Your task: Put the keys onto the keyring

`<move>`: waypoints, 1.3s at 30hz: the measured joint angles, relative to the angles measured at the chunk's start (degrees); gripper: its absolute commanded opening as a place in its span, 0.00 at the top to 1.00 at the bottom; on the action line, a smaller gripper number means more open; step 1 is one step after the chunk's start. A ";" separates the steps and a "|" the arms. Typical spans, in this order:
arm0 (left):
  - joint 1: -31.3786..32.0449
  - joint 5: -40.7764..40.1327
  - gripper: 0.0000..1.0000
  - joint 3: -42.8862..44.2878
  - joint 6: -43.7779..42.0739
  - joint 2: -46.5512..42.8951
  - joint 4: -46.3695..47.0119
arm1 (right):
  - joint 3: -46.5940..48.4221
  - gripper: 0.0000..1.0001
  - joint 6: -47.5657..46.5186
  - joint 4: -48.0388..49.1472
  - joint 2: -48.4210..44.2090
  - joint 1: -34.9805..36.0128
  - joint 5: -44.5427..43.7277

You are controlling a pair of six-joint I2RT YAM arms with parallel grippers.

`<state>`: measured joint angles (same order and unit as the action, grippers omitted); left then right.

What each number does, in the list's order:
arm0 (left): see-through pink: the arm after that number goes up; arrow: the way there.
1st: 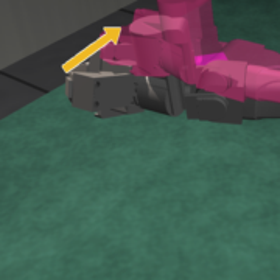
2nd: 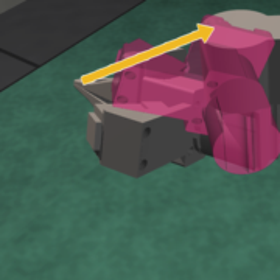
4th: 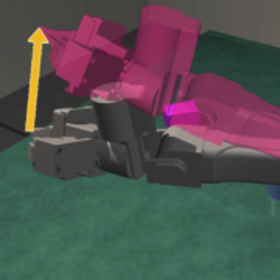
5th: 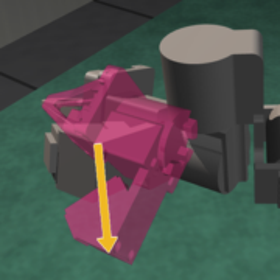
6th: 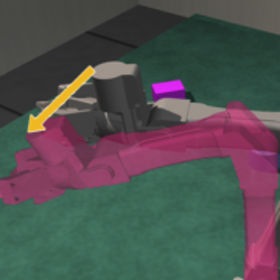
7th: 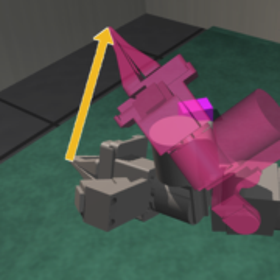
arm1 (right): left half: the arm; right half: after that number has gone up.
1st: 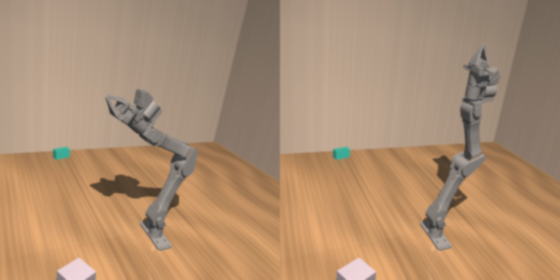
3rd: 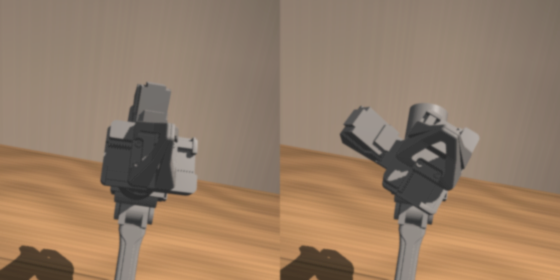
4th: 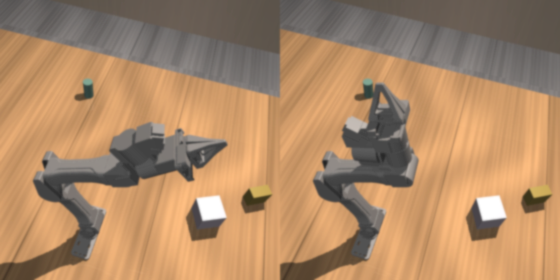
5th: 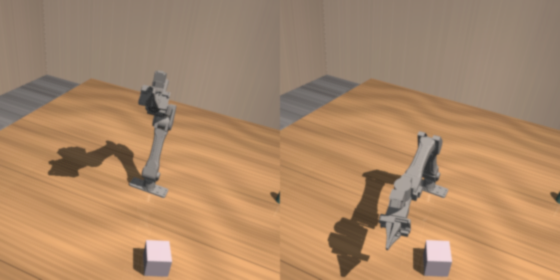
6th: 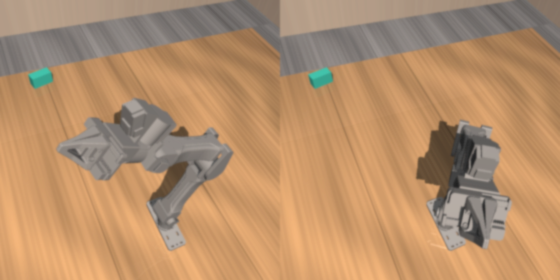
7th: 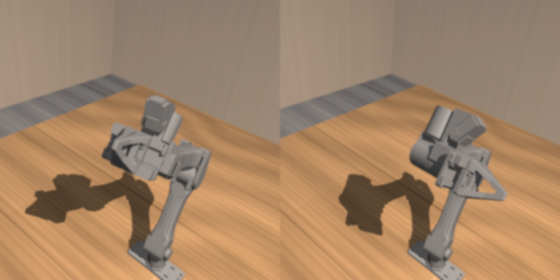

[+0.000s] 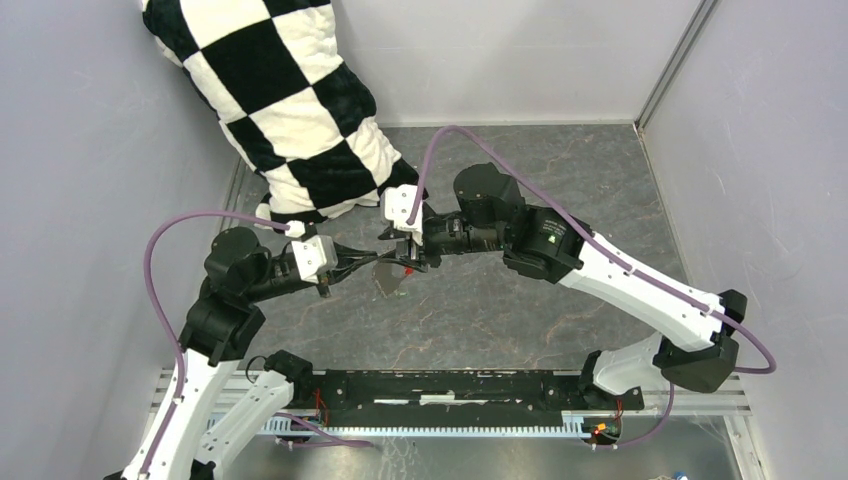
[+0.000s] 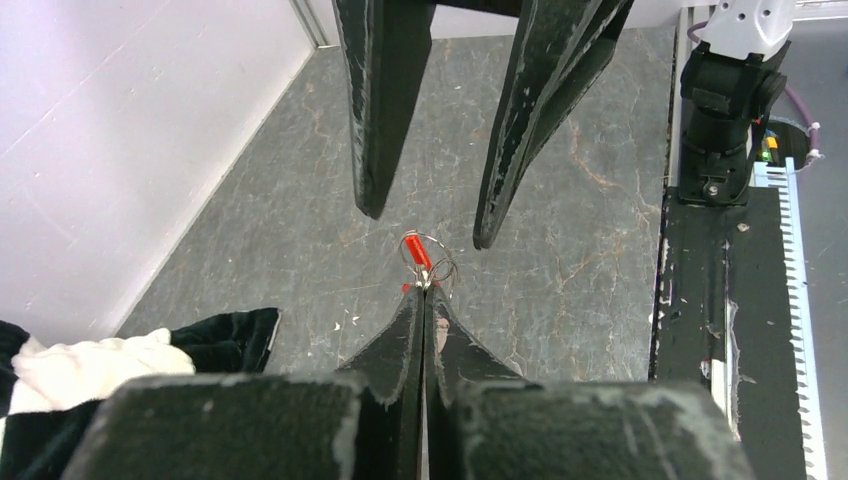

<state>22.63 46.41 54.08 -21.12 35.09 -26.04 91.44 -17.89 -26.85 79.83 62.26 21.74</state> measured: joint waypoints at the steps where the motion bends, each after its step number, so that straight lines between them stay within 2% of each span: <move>1: 0.00 0.00 0.98 0.11 -0.35 0.00 -0.15 | 0.35 0.59 -0.04 -0.85 0.31 0.00 0.00; 10: 0.00 0.07 0.98 1.40 -1.27 -0.44 -0.90 | 1.44 0.65 0.24 -2.99 1.90 0.00 0.02; 18: 0.00 0.11 0.98 1.46 -1.25 -1.44 -0.74 | 1.44 0.77 0.87 -2.99 2.69 0.00 0.02; 21: 0.00 0.11 0.98 1.46 -1.20 -1.53 -0.26 | 1.44 0.85 1.11 -3.02 2.80 0.02 0.00; 23: 0.00 0.11 0.98 1.46 -1.16 -1.60 0.00 | 1.44 0.99 1.11 -3.04 2.84 0.15 -0.02; 26: -0.04 0.04 0.98 1.46 -1.05 -1.79 -0.11 | 1.44 1.00 1.27 -3.15 3.04 0.26 -0.31; 27: -0.04 0.04 0.92 1.46 -1.03 -1.86 -0.13 | 1.44 1.00 1.29 -3.17 3.06 0.26 -0.46; 29: -0.04 0.09 0.73 1.46 -1.05 -2.01 -0.22 | 1.44 1.00 1.29 -3.26 3.06 0.26 -0.70; 30: -0.04 0.20 0.68 1.46 -1.20 -2.05 -0.35 | 1.44 1.00 1.20 -3.43 3.06 0.33 -0.85; 32: -0.02 0.35 0.66 1.73 -1.55 -2.03 -1.40 | 1.44 1.00 1.03 -4.74 3.10 0.35 -1.25; 39: -0.02 1.27 0.67 5.92 -4.85 1.44 -7.26 | 2.12 1.00 0.00 -9.38 4.66 0.92 -2.86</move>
<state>22.61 47.68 60.01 -25.98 36.53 -33.30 93.56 -17.89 -36.23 84.49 63.18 18.87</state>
